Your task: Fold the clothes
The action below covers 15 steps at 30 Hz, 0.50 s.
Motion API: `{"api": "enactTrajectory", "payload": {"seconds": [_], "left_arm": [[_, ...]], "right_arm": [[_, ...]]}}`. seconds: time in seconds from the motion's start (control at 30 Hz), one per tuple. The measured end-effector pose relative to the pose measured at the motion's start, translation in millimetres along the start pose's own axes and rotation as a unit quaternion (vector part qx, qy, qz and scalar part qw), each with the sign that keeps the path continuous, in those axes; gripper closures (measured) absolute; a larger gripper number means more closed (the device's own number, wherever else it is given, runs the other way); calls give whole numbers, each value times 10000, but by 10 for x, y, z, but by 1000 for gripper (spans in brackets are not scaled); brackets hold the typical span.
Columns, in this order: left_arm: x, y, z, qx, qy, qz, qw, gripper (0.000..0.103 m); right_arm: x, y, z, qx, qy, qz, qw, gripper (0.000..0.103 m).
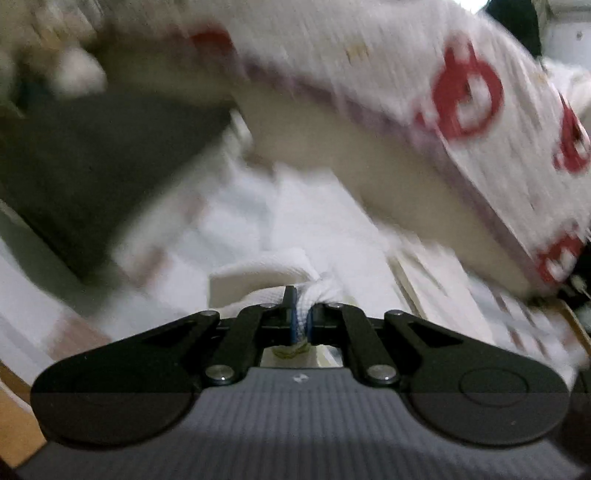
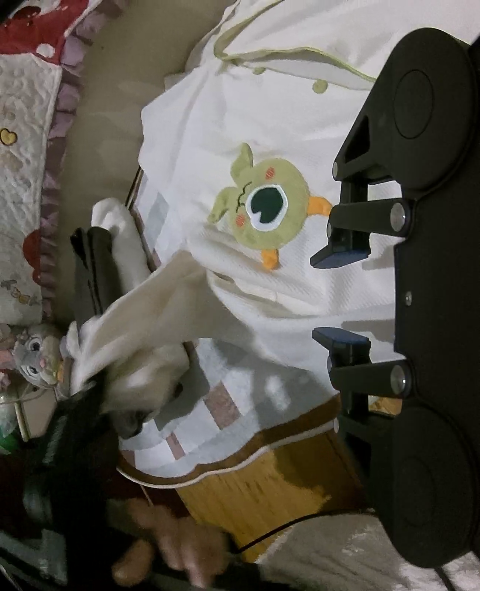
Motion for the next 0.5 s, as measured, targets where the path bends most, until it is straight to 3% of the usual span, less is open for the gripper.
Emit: {"api": "enactTrajectory", "payload": {"seconds": [0.07,0.17,0.27,0.3,0.37,0.4,0.47,0.5], "left_arm": [[86,-268,192,-638,62,258,9976,98],[234,-533,432,-1101,-422,143,9929,96],[420,-574,495,-1044,-1384,-155,9847,90],[436,-521,478,-959,-1459,-124,9846,87],[463,-411,440,-786,-1577,-41,9843,77],[448,-371,390,-707,-1491,33,9863,77],[383,-274,329,-584,-1269,153,9901,78],[353,-262,294,-545,-1130,224,9918,79]], "right_arm": [[41,-14,9,-25,-57,42,10000,61],[110,-65,68,-167,-158,123,9997,60],[175,-119,114,-283,-250,222,9990,61],[190,-133,115,-296,-296,220,9989,61],[171,-133,61,-198,-378,16,9991,61],[157,-130,29,-138,-416,-102,9990,60],[95,-170,-78,-11,-362,-371,9987,52],[58,-207,-140,53,-251,-449,9987,41]]}}
Point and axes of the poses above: each gripper's, at about its wrist camera, not at the fingertips, and y roughly against the way its jaws point, x to its right, z to its underside, the point moved 8 cm from there along -y, roughly the way its jaws point, and after that the axes turned 1 degree about x, right-handed, at the moved point
